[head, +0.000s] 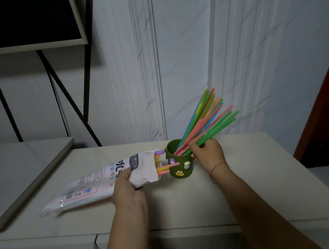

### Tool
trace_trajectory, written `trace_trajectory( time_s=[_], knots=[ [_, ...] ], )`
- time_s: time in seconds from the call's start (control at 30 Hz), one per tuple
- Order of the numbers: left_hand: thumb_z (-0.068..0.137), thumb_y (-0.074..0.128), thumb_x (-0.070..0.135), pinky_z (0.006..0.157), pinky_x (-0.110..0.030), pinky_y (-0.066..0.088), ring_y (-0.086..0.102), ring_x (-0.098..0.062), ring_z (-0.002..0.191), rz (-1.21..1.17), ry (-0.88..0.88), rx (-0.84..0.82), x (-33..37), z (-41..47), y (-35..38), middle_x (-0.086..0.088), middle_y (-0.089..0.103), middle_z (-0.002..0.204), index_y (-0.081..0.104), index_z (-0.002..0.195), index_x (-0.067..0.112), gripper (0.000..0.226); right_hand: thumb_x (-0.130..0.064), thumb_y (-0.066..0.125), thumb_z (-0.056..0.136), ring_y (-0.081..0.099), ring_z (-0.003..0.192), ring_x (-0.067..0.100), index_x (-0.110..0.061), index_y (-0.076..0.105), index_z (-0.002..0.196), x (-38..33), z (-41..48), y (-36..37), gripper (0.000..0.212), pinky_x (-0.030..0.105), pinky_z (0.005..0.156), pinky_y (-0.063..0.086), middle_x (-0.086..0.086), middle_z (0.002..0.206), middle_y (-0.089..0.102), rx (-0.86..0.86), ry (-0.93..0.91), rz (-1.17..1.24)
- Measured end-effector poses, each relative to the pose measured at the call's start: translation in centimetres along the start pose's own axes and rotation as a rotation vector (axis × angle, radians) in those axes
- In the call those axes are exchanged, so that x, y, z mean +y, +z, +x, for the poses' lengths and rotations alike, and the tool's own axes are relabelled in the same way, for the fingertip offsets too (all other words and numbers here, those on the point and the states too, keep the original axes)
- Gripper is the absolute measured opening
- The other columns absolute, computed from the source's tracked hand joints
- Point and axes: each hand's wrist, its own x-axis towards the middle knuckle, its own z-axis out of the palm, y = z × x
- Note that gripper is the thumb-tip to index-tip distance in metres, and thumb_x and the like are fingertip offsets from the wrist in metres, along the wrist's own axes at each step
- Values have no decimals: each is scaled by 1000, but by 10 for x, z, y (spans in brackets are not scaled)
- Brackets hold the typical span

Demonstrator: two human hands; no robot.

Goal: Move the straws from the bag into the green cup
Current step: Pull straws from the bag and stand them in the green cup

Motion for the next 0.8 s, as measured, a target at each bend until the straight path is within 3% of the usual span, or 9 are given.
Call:
trace_trajectory(
  time_s=[0.07, 0.13, 0.23, 0.47, 0.6, 0.67, 0.8],
  knots=[
    [84, 58, -4, 63, -33, 58, 64, -19, 84, 11, 1, 3, 0, 1, 0, -11, 62, 130, 51, 134, 5, 52, -16, 57, 86, 55, 44, 4, -2, 65, 69, 0, 1, -3, 24, 16, 49, 43, 1, 52, 59, -7, 9, -22],
    [83, 58, -5, 78, -37, 58, 65, -23, 101, 21, 3, 10, 0, 2, -1, -11, 61, 131, 51, 135, 5, 53, -16, 56, 85, 56, 47, 10, 1, 66, 72, -1, 3, -7, 23, 22, 56, 45, 3, 54, 61, -18, 16, -28],
    [82, 59, -5, 95, -42, 51, 62, -26, 115, 30, 11, 22, -1, 4, -1, -11, 62, 131, 51, 135, 4, 54, -16, 56, 86, 53, 35, 1, 0, 66, 74, -3, 3, -10, 23, 22, 52, 45, 3, 53, 61, -47, 17, -52],
    [82, 59, -6, 94, -43, 51, 63, -27, 113, 33, 20, 33, -4, 0, 1, -12, 63, 129, 52, 133, 4, 53, -16, 59, 86, 54, 40, 5, 0, 67, 78, -5, 1, -10, 20, 18, 51, 46, 2, 55, 61, -118, 17, -61],
    [82, 60, -6, 95, -43, 51, 63, -26, 112, 36, 22, 36, -4, -5, 2, -12, 63, 128, 52, 132, 5, 52, -10, 66, 82, 54, 46, 7, 0, 67, 89, -4, 0, -15, 13, 18, 52, 48, 4, 58, 60, -132, 50, 121],
    [82, 60, -6, 96, -44, 51, 65, -25, 102, 28, 30, 38, -3, -8, 3, -12, 63, 128, 52, 132, 5, 52, -7, 67, 82, 53, 43, 5, -1, 66, 92, -6, -1, -21, 13, 15, 48, 48, 5, 61, 59, -104, 64, 249],
    [82, 60, -5, 72, -35, 58, 63, -18, 79, 14, 19, 23, -3, -11, 5, -11, 63, 128, 58, 117, 7, 37, -11, 63, 86, 57, 42, 2, -9, 63, 80, -7, 0, -29, 6, 15, 48, 50, 7, 63, 61, -4, 22, 313]
  ],
)
